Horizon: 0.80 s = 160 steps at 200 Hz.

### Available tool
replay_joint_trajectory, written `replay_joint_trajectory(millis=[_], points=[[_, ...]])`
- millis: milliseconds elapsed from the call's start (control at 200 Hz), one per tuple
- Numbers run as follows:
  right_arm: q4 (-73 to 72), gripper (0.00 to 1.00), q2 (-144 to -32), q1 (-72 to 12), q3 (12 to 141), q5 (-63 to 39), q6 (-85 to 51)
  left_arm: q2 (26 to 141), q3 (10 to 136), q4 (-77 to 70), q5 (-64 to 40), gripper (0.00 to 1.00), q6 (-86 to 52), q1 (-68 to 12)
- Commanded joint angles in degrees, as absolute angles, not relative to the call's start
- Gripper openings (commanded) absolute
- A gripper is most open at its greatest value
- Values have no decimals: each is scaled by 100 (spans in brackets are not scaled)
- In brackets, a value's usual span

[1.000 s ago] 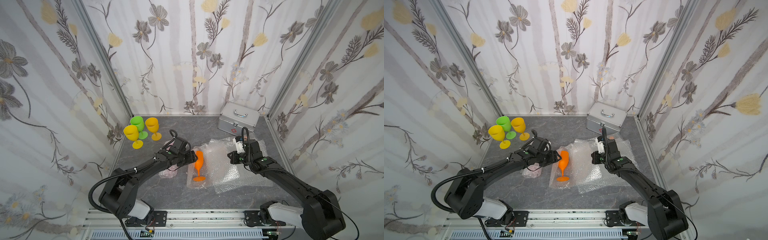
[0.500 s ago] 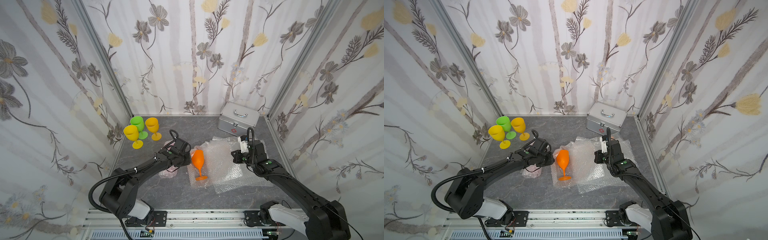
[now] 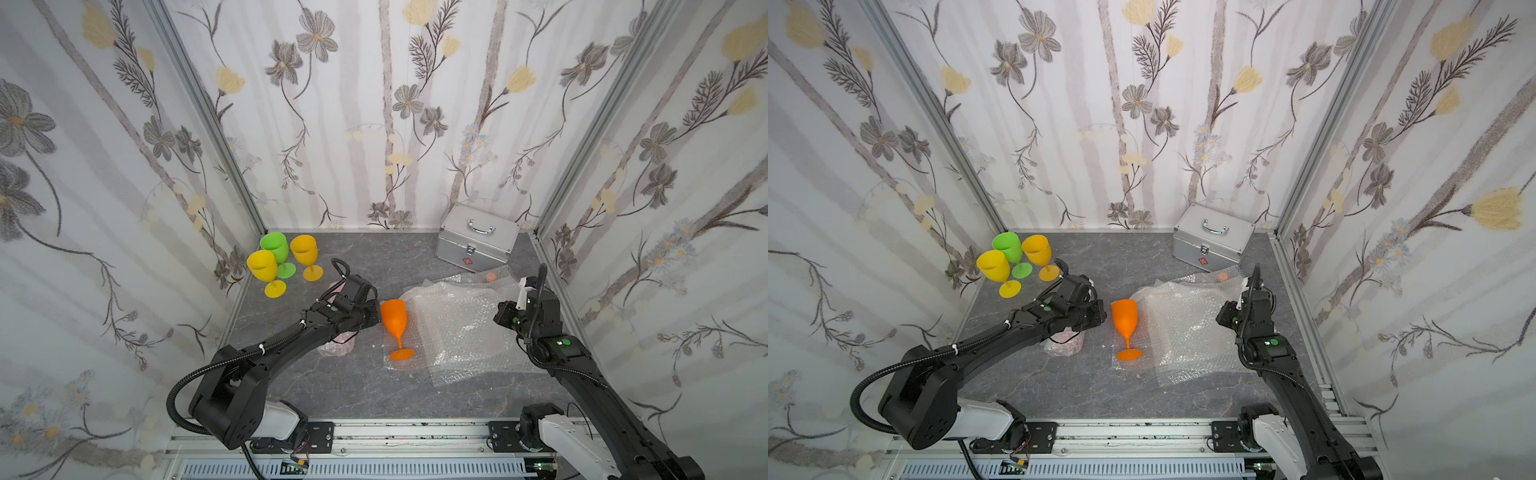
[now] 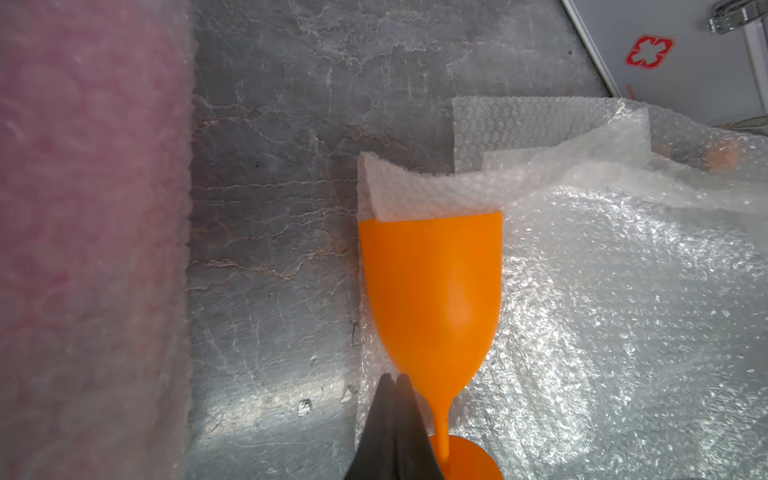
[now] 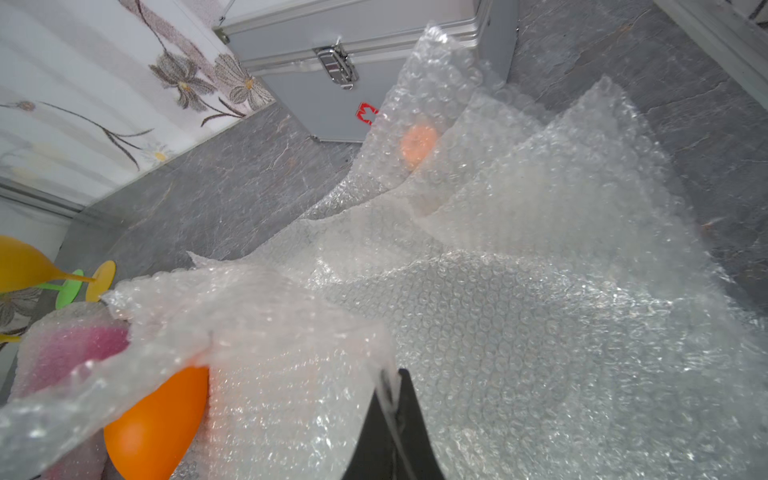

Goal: Unpack wine glasses from bubble wrap
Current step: Unwrap the bubble wrap at the center of the board, then pick up the wine glass from the bubble wrap.

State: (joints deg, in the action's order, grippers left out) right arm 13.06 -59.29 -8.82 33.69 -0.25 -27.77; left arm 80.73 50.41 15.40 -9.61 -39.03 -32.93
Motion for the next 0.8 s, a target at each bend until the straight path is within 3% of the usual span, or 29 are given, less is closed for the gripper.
replay_joint_trajectory(millis=[0,215,320,430,794], points=[[1213,0,-5898,-817,3325,-192,-2852,8231,5165,1473,-1054,5,-3863,-3291],[1075,0,-6093,-809,3178,-382,-2874,8627,5082,1396,-1216,22,-3981,-3330],[1073,0,-6107,-809,3188,-347,-2870,8674,5105,1391,-1300,41,-3956,-3373],[1089,0,-6151,-800,3239,-263,-2864,8764,5167,1387,-1493,54,-3916,-3445],[1059,0,-6677,-256,3274,-62,-2961,9232,5419,1491,-1626,71,-3911,-3854]])
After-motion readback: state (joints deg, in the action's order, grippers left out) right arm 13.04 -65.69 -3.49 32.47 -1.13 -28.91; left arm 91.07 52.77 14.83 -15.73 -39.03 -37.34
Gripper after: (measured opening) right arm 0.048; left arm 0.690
